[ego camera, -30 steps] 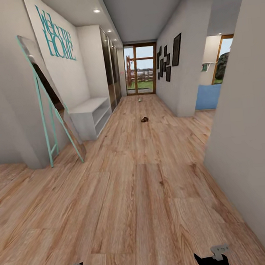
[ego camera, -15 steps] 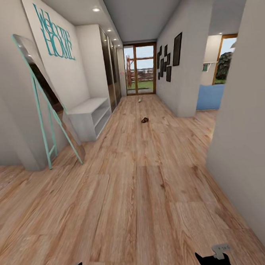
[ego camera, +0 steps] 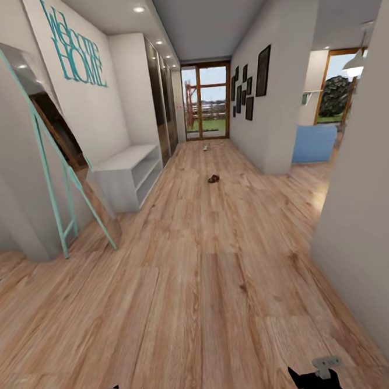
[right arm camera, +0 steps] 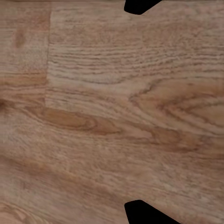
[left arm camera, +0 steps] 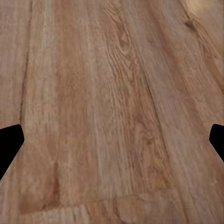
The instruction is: Pick up the two gym shoes and the two sandals from the corridor floor and place them onto the hallstand (shoe rack) in the corridor, making sure they are on the rack and not on the floor. Arrange them so the two gym shoes are next to each other and the two sandals are next to each other.
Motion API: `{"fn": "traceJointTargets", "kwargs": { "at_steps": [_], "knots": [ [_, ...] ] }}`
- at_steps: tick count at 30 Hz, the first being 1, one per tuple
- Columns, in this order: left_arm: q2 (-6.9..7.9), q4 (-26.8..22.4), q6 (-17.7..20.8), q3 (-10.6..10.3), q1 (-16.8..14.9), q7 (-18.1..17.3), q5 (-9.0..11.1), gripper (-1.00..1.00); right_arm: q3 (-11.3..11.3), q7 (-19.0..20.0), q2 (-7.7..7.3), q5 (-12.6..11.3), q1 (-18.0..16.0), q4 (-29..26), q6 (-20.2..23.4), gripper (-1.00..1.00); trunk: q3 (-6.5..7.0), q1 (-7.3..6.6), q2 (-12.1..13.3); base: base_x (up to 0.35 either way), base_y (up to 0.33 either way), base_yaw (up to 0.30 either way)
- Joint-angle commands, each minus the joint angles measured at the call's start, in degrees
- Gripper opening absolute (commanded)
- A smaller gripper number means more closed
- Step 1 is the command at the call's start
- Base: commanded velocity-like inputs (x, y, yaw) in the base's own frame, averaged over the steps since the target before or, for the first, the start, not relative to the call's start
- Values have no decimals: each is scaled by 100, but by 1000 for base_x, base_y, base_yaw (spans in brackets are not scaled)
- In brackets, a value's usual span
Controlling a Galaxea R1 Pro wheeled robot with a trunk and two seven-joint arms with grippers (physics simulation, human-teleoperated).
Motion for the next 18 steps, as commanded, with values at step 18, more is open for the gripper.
{"fn": "traceJointTargets", "kwargs": {
  "at_steps": [18],
  "knots": [
    [2,6,-1,-6,-4,61,60,100,-42,-1253,55,9,-3,25,-185,100,-6,2,-2,339,0,0]
  ]
}}
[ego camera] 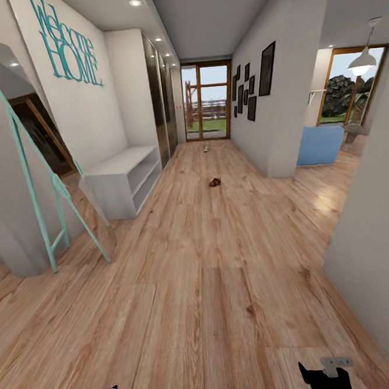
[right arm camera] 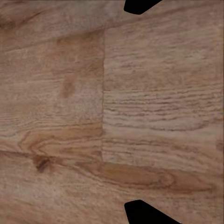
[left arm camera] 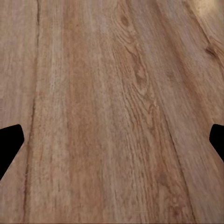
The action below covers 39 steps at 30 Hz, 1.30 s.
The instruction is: Pick up the two gym shoes and the two sandals from the corridor floor and place them onto the hallstand (shoe rack) in the corridor, making sure they are on the rack and not on the floor. Arrange them so the two gym shoes are next to each other and the two sandals are next to each other.
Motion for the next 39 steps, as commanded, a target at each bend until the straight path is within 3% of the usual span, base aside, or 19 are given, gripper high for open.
{"fn": "traceJointTargets", "kwargs": {
  "at_steps": [1,20,39],
  "knots": [
    [2,6,-1,-6,-4,-13,56,100,-48,44,-1,1,-3,8,-22,100,-6,2,-2,340,0,0],
    [-6,15,-1,-6,-4,129,94,100,-48,36,2,8,-3,14,-39,100,5,2,-2,340,0,0],
    [-7,15,-3,-6,-4,131,102,100,-48,36,2,8,17,15,-113,100,155,2,-2,340,33,0]
  ]
}}
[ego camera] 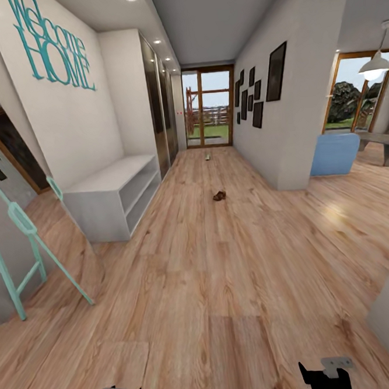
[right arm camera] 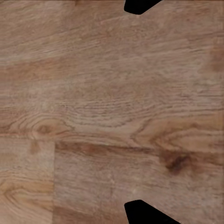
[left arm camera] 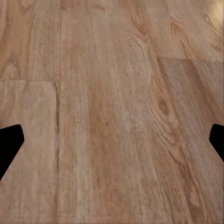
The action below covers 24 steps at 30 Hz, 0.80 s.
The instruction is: Pick up the two gym shoes and the two sandals from the corridor floor and place them onto the hallstand (shoe rack) in the corridor, making sure they are on the rack and not on the floor. Arrange them so the two gym shoes are next to each other and the two sandals are next to each other.
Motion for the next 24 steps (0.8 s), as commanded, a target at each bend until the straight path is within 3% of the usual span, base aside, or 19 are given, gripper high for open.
{"fn": "traceJointTargets", "kwargs": {
  "at_steps": [1,24],
  "knots": [
    [2,7,-1,-6,-4,-37,50,100,-49,47,-1,1,-1,6,-32,100,4,2,-2,340,111,0],
    [2,7,-8,-6,-4,-37,47,100,-49,40,-1,-5,20,6,-87,100,187,2,-2,340,96,0]
  ]
}}
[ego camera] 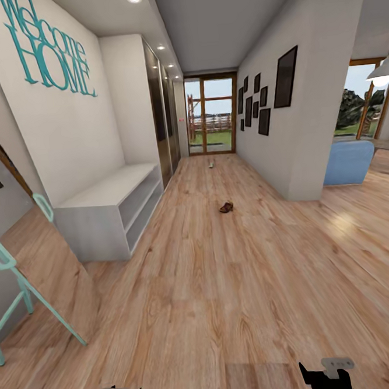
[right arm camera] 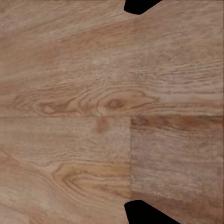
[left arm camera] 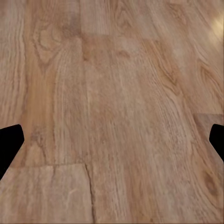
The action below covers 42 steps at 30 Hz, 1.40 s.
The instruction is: Pick up the two gym shoes and the two sandals from the corridor floor and place them onto the hallstand (shoe rack) in the corridor, making sure they are on the rack and not on the floor. Arrange them so the two gym shoes are next to each other and the two sandals are next to each other.
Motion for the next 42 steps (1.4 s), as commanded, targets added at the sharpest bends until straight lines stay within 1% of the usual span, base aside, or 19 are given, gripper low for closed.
{"fn": "traceJointTargets", "kwargs": {
  "at_steps": [1,30,42],
  "knots": [
    [2,7,-1,-6,-4,-38,53,100,-49,48,-1,0,-4,6,-18,100,-3,2,-2,339,22,0],
    [2,7,0,-8,-4,-38,52,100,-49,48,-1,-2,-3,6,-18,100,3,2,-2,339,3,0],
    [2,7,-1,-6,-4,-38,48,100,-49,40,-1,0,-3,6,-18,100,3,2,-2,339,66,0]
  ]
}}
